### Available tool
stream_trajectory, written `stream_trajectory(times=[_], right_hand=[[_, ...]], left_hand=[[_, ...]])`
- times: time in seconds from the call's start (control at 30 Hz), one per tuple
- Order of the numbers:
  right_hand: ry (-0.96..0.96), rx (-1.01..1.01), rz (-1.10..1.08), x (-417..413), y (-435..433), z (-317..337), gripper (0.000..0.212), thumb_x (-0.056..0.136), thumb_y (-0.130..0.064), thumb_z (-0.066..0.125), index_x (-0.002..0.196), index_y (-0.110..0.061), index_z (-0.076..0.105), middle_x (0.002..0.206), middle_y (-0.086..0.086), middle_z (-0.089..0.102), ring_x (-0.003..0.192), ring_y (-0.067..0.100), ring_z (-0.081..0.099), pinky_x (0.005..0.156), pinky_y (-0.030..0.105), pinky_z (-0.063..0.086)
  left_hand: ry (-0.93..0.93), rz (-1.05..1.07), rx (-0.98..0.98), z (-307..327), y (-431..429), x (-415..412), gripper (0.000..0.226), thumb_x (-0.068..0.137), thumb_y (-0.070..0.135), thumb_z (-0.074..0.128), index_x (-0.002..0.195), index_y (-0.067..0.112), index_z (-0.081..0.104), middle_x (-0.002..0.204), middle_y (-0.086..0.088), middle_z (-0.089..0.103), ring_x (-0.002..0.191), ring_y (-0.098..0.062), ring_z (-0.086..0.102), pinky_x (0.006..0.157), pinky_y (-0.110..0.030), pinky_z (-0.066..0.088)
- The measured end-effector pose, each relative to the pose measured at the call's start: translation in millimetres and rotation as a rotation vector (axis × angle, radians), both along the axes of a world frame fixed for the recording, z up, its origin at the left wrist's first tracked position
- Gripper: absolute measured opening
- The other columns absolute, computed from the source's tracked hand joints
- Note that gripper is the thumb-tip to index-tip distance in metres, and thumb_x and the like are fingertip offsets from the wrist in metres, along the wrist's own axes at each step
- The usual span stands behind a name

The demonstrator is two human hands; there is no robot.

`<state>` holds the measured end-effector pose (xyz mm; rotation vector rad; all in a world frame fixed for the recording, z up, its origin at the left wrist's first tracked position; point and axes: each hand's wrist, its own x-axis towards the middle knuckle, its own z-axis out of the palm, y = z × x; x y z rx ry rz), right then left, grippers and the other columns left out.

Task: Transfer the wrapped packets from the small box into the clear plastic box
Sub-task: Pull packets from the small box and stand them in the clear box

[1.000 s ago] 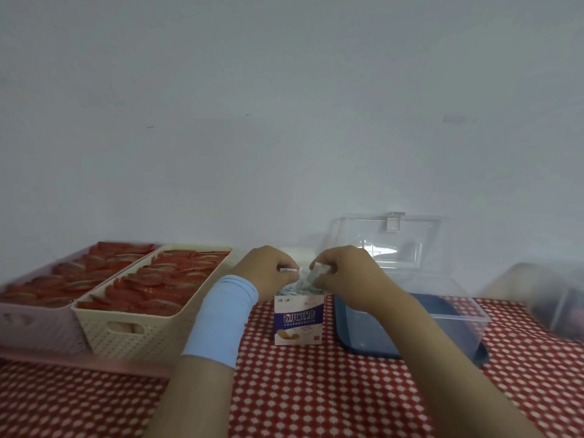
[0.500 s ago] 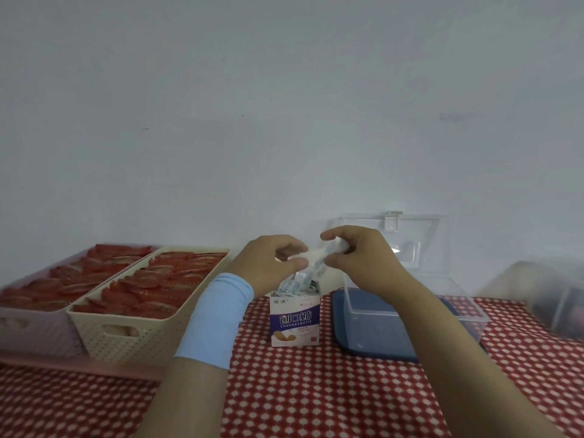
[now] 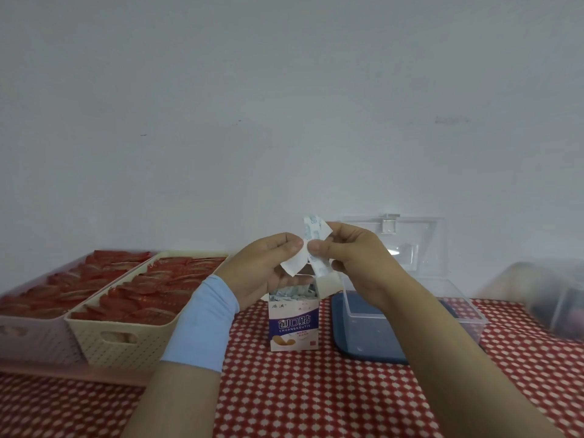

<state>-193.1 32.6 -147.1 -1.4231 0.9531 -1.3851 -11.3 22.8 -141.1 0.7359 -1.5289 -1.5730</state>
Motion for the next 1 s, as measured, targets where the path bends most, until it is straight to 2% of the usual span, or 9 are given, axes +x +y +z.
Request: stream_trajectory(times=[0.2,0.33,0.5,0.6,0.7,0.77,0.83,0.93,1.0], right_hand=[[-0.014,0.047,0.031,8,-1,-3,0.014,0.083,-0.015,0.078,0.095,-0.010,0.073,0.094,0.010,0.071,0.095,0.027,0.066,0.097,0.050,0.045],[-0.071,0.104,0.121,9,0,-3,0.029,0.088,-0.009,0.071,0.115,0.000,0.068,0.092,0.006,0.069,0.094,0.022,0.066,0.103,0.048,0.046],[0.018,0.069,0.060,12,3,-2,0.009,0.093,-0.014,0.068,0.092,-0.018,0.075,0.090,0.003,0.073,0.086,0.018,0.064,0.093,0.042,0.047],[0.081,0.034,0.020,13,3,-2,0.021,0.088,-0.011,0.073,0.107,-0.019,0.074,0.095,-0.001,0.075,0.086,0.013,0.067,0.085,0.034,0.049],[0.390,-0.044,-0.193,10,-2,-8,0.042,0.089,-0.018,0.074,0.129,-0.025,0.064,0.111,-0.009,0.071,0.092,0.009,0.065,0.076,0.022,0.047],[0.797,-0.114,-0.308,11,-5,-17,0.044,0.091,-0.028,0.071,0.134,-0.030,0.061,0.120,-0.014,0.066,0.100,0.008,0.060,0.085,0.027,0.050],[1.065,-0.146,-0.306,18,-6,-26,0.032,0.091,-0.037,0.069,0.122,-0.031,0.069,0.117,-0.013,0.068,0.102,0.011,0.060,0.096,0.036,0.050],[1.136,-0.217,-0.342,26,-5,-30,0.018,0.093,-0.040,0.065,0.102,-0.029,0.077,0.100,-0.012,0.073,0.092,0.011,0.063,0.095,0.038,0.049],[0.996,-0.180,-0.345,22,-8,-28,0.018,0.092,-0.040,0.068,0.103,-0.029,0.077,0.100,-0.014,0.072,0.091,0.007,0.063,0.093,0.032,0.050]], left_hand=[[0.092,-0.067,0.028,-6,-4,5,0.021,0.084,0.017,0.060,0.094,-0.001,0.062,0.095,-0.018,0.071,0.087,-0.024,0.072,0.075,-0.033,0.061],[0.052,-0.051,0.006,-8,-7,6,0.021,0.079,0.014,0.065,0.094,0.000,0.063,0.087,-0.015,0.067,0.078,-0.019,0.069,0.074,-0.031,0.060],[0.032,-0.077,0.019,-8,-6,8,0.023,0.078,0.012,0.065,0.097,-0.002,0.063,0.085,-0.014,0.069,0.075,-0.018,0.071,0.069,-0.029,0.059],[0.010,-0.011,0.005,-8,-6,11,0.025,0.075,0.014,0.068,0.095,-0.001,0.064,0.081,-0.013,0.068,0.071,-0.017,0.069,0.066,-0.027,0.058],[0.033,0.181,-0.029,-9,-12,20,0.024,0.073,0.015,0.074,0.092,0.003,0.065,0.093,-0.014,0.074,0.085,-0.020,0.070,0.082,-0.033,0.059],[-0.005,0.363,-0.062,-9,-16,26,0.013,0.080,0.008,0.076,0.086,0.005,0.064,0.099,-0.019,0.074,0.093,-0.027,0.069,0.093,-0.043,0.055],[-0.046,0.437,-0.074,-12,-18,28,0.009,0.085,0.003,0.073,0.086,0.004,0.064,0.097,-0.020,0.072,0.091,-0.028,0.071,0.096,-0.048,0.054],[-0.124,0.448,-0.097,-16,-18,24,0.011,0.086,0.007,0.074,0.087,0.005,0.064,0.097,-0.016,0.072,0.084,-0.024,0.075,0.078,-0.035,0.059],[-0.200,0.488,-0.162,-18,-20,21,0.012,0.085,0.011,0.077,0.088,0.005,0.067,0.097,-0.012,0.073,0.082,-0.022,0.075,0.067,-0.026,0.059]])
